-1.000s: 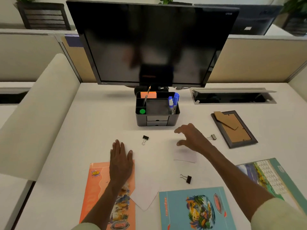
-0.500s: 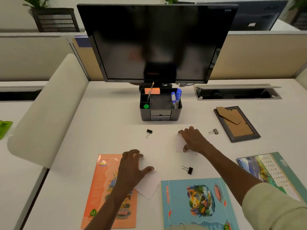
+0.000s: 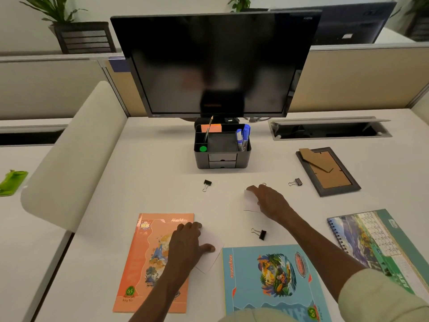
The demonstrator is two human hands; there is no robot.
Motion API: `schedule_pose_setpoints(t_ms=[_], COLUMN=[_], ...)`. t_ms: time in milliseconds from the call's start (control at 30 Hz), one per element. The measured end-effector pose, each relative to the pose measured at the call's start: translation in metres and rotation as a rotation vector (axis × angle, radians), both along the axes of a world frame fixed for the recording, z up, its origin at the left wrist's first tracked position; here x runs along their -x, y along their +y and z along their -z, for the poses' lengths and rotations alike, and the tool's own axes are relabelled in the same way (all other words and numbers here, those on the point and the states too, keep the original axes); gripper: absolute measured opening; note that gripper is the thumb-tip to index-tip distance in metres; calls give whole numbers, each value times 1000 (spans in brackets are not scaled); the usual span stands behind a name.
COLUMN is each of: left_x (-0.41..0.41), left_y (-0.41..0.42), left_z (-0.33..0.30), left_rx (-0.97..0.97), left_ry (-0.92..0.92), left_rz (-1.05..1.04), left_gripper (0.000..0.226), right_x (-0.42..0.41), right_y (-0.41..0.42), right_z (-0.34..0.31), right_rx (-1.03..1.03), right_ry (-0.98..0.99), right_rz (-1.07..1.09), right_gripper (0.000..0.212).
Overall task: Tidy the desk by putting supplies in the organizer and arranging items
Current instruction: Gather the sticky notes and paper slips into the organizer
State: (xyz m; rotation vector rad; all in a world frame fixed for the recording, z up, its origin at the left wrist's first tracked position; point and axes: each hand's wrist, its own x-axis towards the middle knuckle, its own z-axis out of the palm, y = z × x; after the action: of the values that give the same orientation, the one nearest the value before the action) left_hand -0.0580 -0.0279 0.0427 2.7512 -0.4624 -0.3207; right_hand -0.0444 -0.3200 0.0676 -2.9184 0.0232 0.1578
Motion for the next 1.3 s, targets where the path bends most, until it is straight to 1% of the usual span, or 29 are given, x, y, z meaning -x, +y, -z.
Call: schedule_pose_setpoints(t_ms=[67, 133, 267, 333, 400, 467, 533, 600, 733, 867, 1000, 1067, 1133, 1200, 1300], left_x=[-2, -4, -6, -8, -12, -18, -26, -35, -47, -47, -41, -39, -38, -37, -35], left_y=[-5, -9, -14, -16, -19, -23, -28, -34, -47, -58, -58, -56, -56, -59, -64], left_z=[-4, -7, -8, -10, -15, -23, -32, -39, -55, -66, -72, -72, -71, -71, -73], left_rx=[-2, 23, 168, 241, 302, 368, 408, 426, 492, 622, 700, 718, 733, 719, 712], left_ry=[53, 100, 126, 104, 72, 56, 42, 22, 14, 115, 216, 258, 292, 317, 313], left_rz=[-23, -52, -111, -134, -152, -184, -213, -228, -201, -223, -255, -239, -184, -126, -105], left_gripper=[71, 63, 25, 13, 10, 14, 19, 22, 23, 23, 30, 31, 30, 24, 16], right_x=[2, 1, -4, -7, -8, -8, -9, -10, -15, -17, -22, -23, -23, -25, -31], right_y=[2, 6, 11, 14, 16, 19, 24, 32, 49, 57, 56, 55, 54, 56, 61], right_z=[-3, -10, -24, -31, -37, -48, -60, -73, -90, -95, -101, -105, -105, -104, -104], right_rx=[-98, -173, -270, -310, -334, -395, -454, -461, -400, -346, -241, -218, -208, -210, -289], right_ry=[-28, -28, -50, -85, -121, -131, -88, -29, 78, 122, 175, 198, 215, 224, 215], right_rz=[39, 113, 194, 174, 129, 111, 97, 43, -65, -64, -99, -125, -150, -166, -154], right_gripper=[52, 46, 27, 24, 27, 22, 12, 8, 12, 28, 41, 45, 48, 50, 54])
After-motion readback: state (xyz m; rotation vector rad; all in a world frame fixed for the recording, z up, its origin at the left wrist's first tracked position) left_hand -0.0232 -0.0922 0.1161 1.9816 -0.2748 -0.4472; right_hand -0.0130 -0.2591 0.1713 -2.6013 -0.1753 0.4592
